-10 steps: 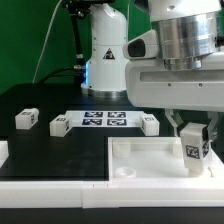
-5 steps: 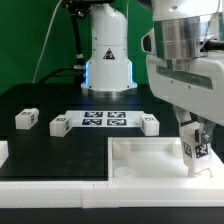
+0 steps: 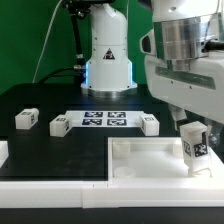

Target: Assemble one leg

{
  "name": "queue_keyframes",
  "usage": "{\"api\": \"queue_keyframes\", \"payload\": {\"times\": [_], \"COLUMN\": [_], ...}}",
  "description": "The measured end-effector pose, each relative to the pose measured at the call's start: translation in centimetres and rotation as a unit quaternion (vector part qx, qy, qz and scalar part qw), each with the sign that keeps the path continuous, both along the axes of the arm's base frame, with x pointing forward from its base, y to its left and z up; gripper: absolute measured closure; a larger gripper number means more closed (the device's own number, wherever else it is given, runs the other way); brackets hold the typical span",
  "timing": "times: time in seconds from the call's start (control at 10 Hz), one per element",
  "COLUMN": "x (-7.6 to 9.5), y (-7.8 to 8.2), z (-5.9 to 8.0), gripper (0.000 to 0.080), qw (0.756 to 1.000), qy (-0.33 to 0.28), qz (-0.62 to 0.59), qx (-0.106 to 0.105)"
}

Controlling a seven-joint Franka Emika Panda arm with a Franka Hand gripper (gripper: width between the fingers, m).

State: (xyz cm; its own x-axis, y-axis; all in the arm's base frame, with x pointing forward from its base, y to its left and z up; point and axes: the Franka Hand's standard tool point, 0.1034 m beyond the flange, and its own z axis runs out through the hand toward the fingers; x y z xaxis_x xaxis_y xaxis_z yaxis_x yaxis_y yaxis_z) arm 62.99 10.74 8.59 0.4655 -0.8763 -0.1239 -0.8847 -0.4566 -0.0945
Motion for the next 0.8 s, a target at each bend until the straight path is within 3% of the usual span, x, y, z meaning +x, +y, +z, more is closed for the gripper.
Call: {"api": "queue_keyframes", "payload": {"times": [0.3, 0.5, 0.8], "x": [-0.09, 0.02, -0.06], "y": [-0.01, -0.11, 0.57], "z": [-0.24, -0.34, -0.28], "gripper": [0.0153, 0.0153, 0.0151], "qw": [0.977, 0.942, 0.870], "qy": [-0.030, -0.049, -0.069], "qz": [0.209, 0.331, 0.488], "qx": [-0.006, -0.010, -0.020]}}
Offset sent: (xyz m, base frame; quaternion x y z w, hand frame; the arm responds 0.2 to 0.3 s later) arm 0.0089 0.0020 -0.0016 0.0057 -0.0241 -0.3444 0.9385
